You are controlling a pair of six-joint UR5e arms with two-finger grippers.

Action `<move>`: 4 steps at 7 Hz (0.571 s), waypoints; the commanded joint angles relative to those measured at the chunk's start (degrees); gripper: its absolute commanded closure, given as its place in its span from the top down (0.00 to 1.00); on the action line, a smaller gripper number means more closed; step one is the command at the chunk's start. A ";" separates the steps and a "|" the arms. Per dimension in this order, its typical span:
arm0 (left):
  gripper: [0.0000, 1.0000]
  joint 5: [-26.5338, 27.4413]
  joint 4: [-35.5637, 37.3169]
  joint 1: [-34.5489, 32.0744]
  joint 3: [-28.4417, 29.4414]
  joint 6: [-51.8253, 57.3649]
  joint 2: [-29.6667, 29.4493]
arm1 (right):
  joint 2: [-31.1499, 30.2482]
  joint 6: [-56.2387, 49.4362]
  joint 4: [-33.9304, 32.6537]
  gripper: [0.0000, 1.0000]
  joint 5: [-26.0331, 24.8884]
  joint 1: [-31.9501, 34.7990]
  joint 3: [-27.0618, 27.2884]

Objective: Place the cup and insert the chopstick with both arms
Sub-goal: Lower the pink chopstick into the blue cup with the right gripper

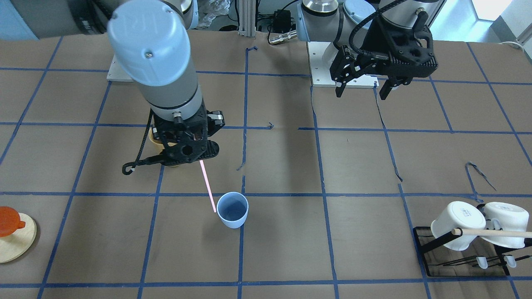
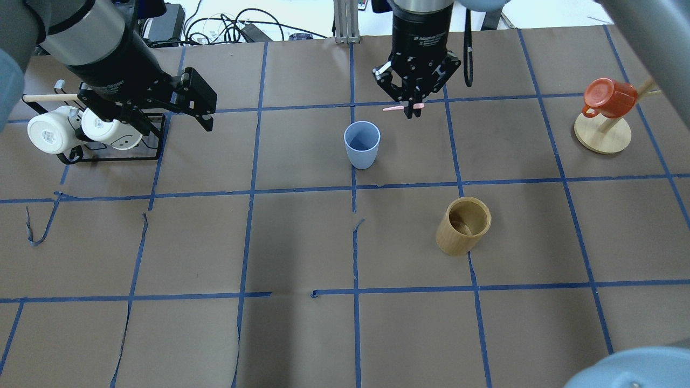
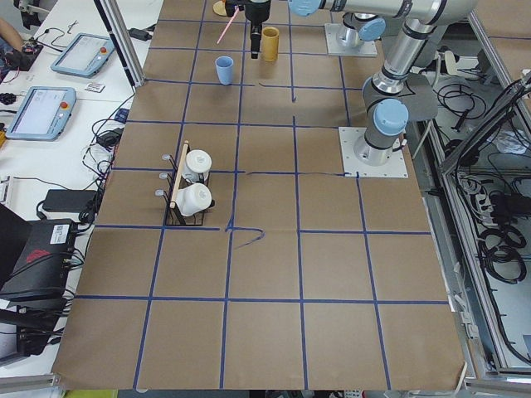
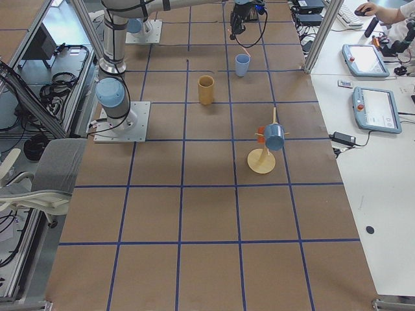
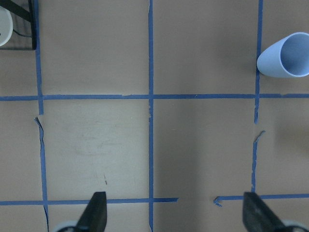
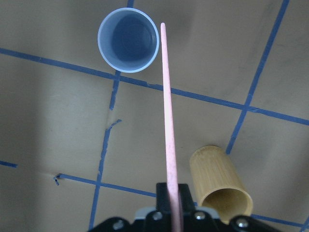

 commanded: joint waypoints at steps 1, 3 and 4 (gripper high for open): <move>1.00 -0.04 0.00 0.02 0.00 0.00 0.00 | 2.45 3.01 -0.80 0.00 2.22 4.01 -0.10; 1.00 -0.04 0.00 0.02 -0.09 0.00 0.00 | 4.65 2.59 -1.42 0.00 0.65 4.38 -0.01; 1.00 -0.04 0.00 0.02 -0.09 0.00 0.00 | 4.57 2.49 -0.98 0.00 -0.58 4.46 -0.01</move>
